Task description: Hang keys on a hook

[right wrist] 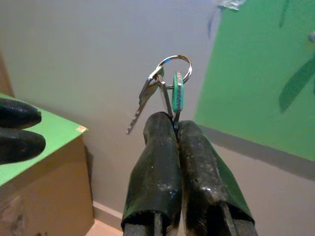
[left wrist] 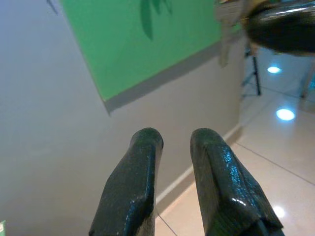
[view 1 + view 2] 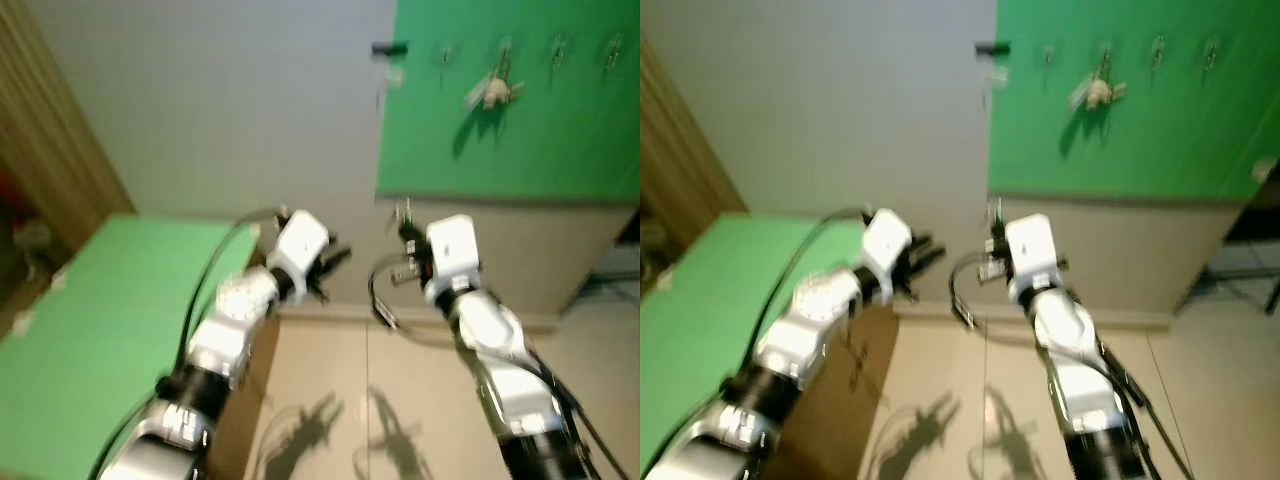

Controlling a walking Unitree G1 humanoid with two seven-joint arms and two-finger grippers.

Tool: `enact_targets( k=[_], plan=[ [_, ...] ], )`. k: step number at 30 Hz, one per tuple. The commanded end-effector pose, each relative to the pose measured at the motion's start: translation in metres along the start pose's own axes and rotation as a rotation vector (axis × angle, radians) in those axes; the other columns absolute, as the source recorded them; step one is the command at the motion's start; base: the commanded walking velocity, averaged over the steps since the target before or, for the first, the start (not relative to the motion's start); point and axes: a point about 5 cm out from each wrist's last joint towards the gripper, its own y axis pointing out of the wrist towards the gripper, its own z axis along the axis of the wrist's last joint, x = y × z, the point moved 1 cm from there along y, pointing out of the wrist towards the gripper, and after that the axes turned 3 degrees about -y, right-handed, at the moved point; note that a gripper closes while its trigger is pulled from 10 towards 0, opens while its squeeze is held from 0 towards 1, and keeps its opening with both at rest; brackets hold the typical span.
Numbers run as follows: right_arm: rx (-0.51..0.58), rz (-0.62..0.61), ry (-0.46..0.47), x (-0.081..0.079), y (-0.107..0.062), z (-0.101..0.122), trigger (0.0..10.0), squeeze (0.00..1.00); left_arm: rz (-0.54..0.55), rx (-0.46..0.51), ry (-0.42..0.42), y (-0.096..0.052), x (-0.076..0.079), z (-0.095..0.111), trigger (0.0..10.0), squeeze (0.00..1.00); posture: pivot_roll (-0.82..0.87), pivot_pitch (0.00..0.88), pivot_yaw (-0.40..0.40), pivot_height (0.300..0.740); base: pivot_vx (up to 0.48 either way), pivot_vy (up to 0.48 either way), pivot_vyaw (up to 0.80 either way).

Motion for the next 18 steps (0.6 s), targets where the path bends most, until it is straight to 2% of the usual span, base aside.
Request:
enact_targets(
  k=[1,4,11,14,18],
  plan=[
    [0.008,-0.012,-0.008,0.006,-0.001,0.002,0.0,0.0,-0.007,0.019,0.006,0.003,0.001,0.006,10.0,0.0,-0.15,0.0,0.079,0.74,0.0,0.0,0.0],
    [0.021,-0.017,-0.007,0.006,0.0,0.004,0.0,0.0,-0.012,0.032,-0.002,0.004,0.002,0.008,10.0,0.0,-0.15,0.0,0.081,0.74,0.102,0.123,0.0],
    [0.052,-0.047,0.02,0.009,0.004,0.011,0.0,0.0,-0.022,0.028,0.022,0.006,0.004,0.011,10.0,0.0,-0.16,0.0,0.086,0.74,0.443,0.0,0.0],
    [0.074,-0.078,0.039,0.013,0.007,0.016,0.0,0.0,-0.031,0.021,0.062,0.008,0.005,0.012,10.0,0.0,-0.16,0.0,0.088,0.74,0.464,0.0,0.0],
    [0.112,-0.152,0.035,0.023,0.01,0.024,0.0,0.0,-0.045,0.011,0.069,0.009,0.006,0.011,10.0,0.0,-0.16,0.0,0.094,0.74,0.48,0.0,0.0]
  ],
)
